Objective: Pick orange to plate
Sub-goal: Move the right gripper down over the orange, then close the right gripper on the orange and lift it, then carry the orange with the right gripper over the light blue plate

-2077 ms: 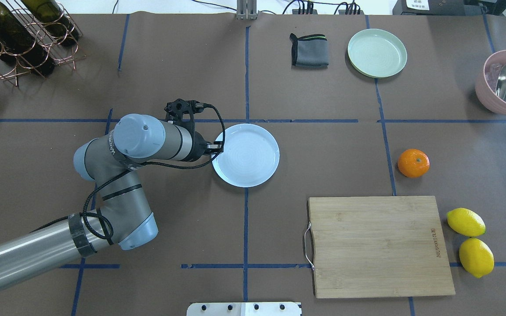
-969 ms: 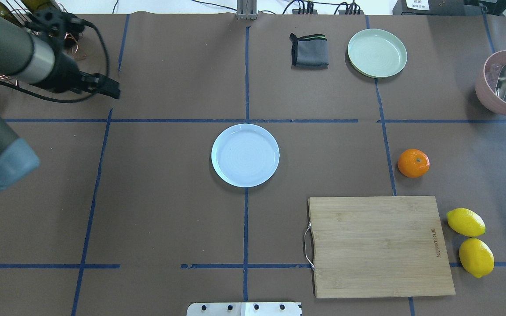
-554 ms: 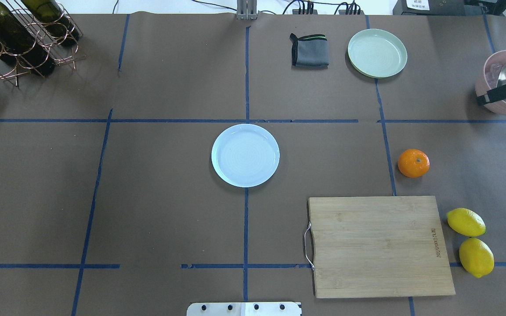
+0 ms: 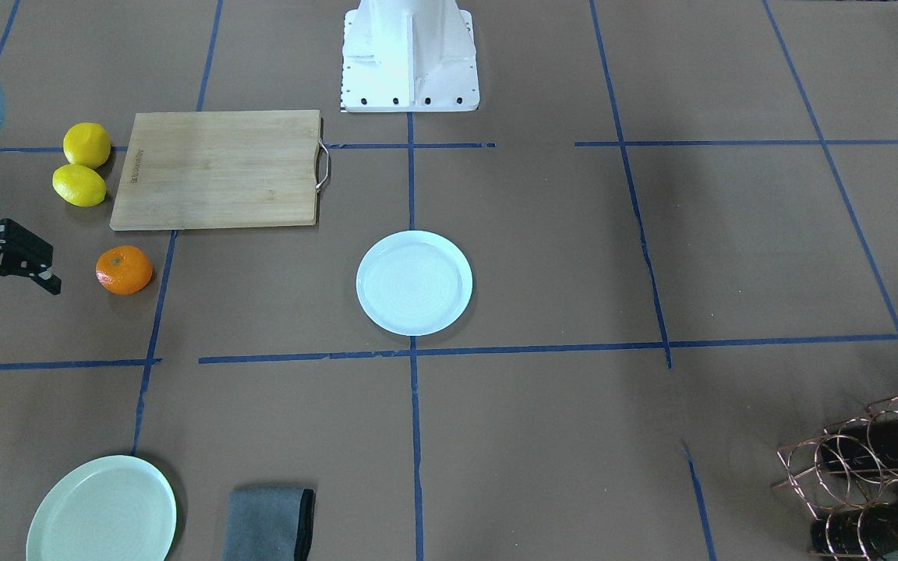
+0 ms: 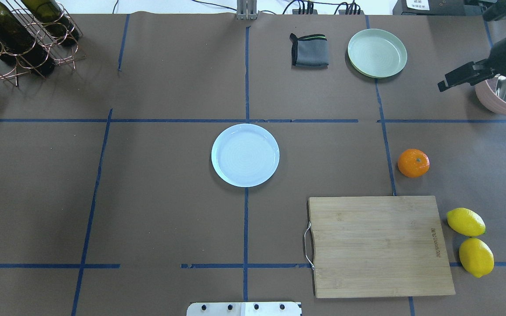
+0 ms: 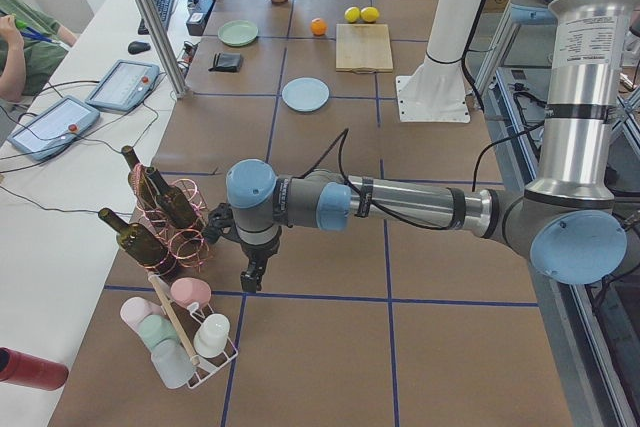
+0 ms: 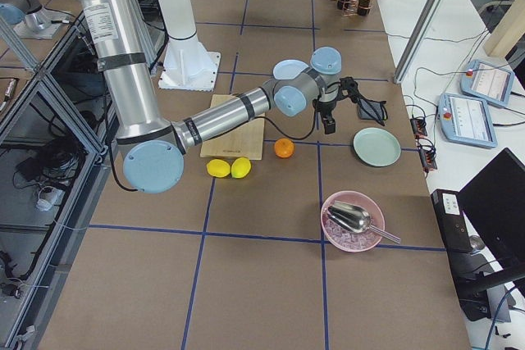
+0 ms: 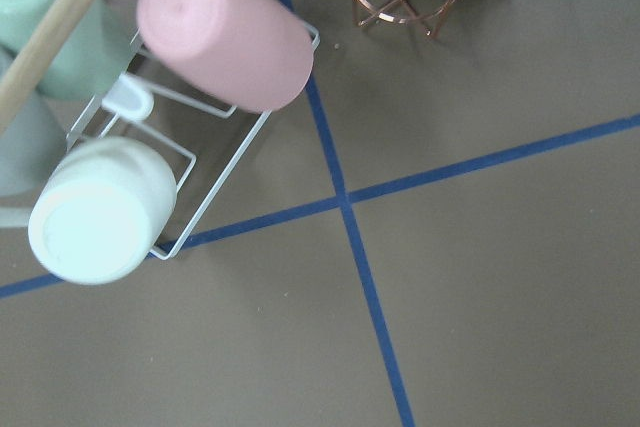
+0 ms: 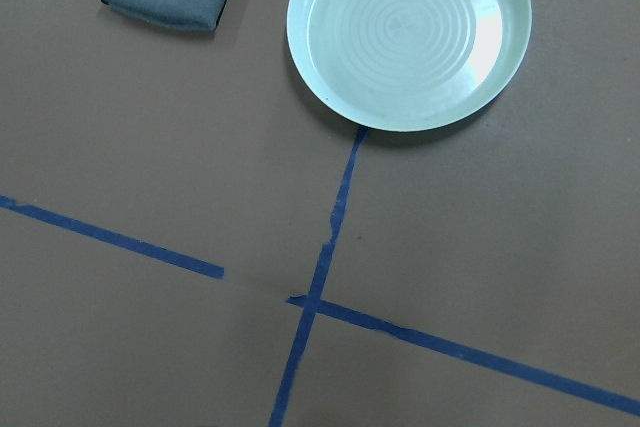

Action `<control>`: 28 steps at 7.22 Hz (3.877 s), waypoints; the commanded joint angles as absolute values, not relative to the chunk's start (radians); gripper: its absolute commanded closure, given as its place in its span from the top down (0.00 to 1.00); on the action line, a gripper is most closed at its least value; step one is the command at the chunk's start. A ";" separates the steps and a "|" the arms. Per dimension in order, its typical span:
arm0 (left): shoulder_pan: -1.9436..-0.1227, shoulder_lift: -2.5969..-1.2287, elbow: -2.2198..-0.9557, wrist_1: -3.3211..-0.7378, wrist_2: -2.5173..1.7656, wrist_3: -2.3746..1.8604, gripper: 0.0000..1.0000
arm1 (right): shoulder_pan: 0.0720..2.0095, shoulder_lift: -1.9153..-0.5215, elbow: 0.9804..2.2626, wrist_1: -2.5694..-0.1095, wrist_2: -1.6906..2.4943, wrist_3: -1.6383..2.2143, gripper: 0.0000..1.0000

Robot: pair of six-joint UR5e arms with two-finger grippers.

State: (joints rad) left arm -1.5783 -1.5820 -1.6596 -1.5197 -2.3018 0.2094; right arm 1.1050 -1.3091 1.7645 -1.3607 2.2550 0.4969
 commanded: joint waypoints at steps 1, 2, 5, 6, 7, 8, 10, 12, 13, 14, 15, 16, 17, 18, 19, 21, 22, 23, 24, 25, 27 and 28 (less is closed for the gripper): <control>-1.588 -1.577 -1.681 -1.450 -2.301 0.215 1.00 | 0.947 -1.295 1.784 -1.390 2.119 0.663 1.00; -1.588 -1.580 -1.681 -1.451 -2.302 0.215 1.00 | 0.886 -1.334 1.775 -1.297 2.050 0.722 1.00; -1.588 -1.582 -1.684 -1.454 -2.304 0.216 1.00 | 0.842 -1.509 1.769 -1.076 1.982 0.744 1.00; -1.588 -1.582 -1.684 -1.454 -2.304 0.216 1.00 | 0.827 -1.509 1.764 -1.075 1.974 0.744 1.00; -1.588 -1.582 -1.684 -1.454 -2.304 0.216 1.00 | 0.813 -1.509 1.764 -1.075 1.973 0.745 1.00; -1.588 -1.582 -1.684 -1.454 -2.304 0.216 1.00 | 0.801 -1.511 1.761 -1.075 1.956 0.744 1.00; -1.588 -1.582 -1.684 -1.454 -2.304 0.216 1.00 | 0.779 -1.517 1.743 -1.075 1.936 0.744 1.00; -1.588 -1.582 -1.684 -1.456 -2.304 0.218 1.00 | 0.765 -1.517 1.726 -1.074 1.936 0.742 1.00; -1.588 -1.582 -1.684 -1.456 -2.304 0.218 1.00 | 0.761 -1.517 1.726 -1.074 1.937 0.742 1.00; -1.588 -1.582 -1.684 -1.456 -2.304 0.218 1.00 | 0.750 -1.517 1.721 -1.075 1.934 0.742 0.93; -1.588 -1.582 -1.684 -1.456 -2.303 0.218 1.00 | 0.749 -1.514 1.720 -1.075 1.934 0.742 0.64; -1.588 -1.582 -1.684 -1.456 -2.304 0.218 1.00 | 0.747 -1.516 1.721 -1.074 1.934 0.742 0.27; -1.588 -1.582 -1.683 -1.456 -2.304 0.218 1.00 | 0.747 -1.503 1.745 -1.074 1.931 0.744 0.06; -1.588 -1.580 -1.683 -1.454 -2.304 0.218 1.00 | 0.746 -1.446 1.765 -1.074 1.931 0.756 0.06; -1.588 -1.580 -1.684 -1.453 -2.304 0.218 1.00 | 0.742 -1.377 1.766 -1.074 1.931 0.820 0.00; -1.588 -1.582 -1.687 -1.453 -2.304 0.219 1.00 | 0.647 -1.200 1.749 -1.094 1.880 0.940 0.04; -1.588 -1.582 -1.689 -1.453 -2.306 0.218 1.00 | 0.602 -1.113 1.718 -1.161 1.809 0.972 0.04; -1.588 -1.583 -1.689 -1.453 -2.306 0.218 1.00 | 0.562 -1.009 1.676 -1.260 1.754 1.029 0.06; -1.588 -1.582 -1.701 -1.453 -2.304 0.218 1.00 | 0.519 -0.921 1.607 -1.331 1.694 1.055 0.10; -1.588 -1.580 -1.707 -1.450 -2.304 0.218 1.00 | 0.488 -0.841 1.509 -1.344 1.628 1.084 0.13; -1.588 -1.580 -1.707 -1.450 -2.304 0.218 1.00 | 0.459 -0.714 1.337 -1.347 1.609 1.139 0.16; -1.588 -1.580 -1.707 -1.450 -2.306 0.218 1.00 | 0.447 -0.709 1.324 -1.351 1.579 1.150 0.17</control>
State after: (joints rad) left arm -1.5877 -1.5801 -1.7067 -1.4498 -2.3044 0.2178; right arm 0.4645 -0.7417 1.3723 -1.3454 1.6086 1.1277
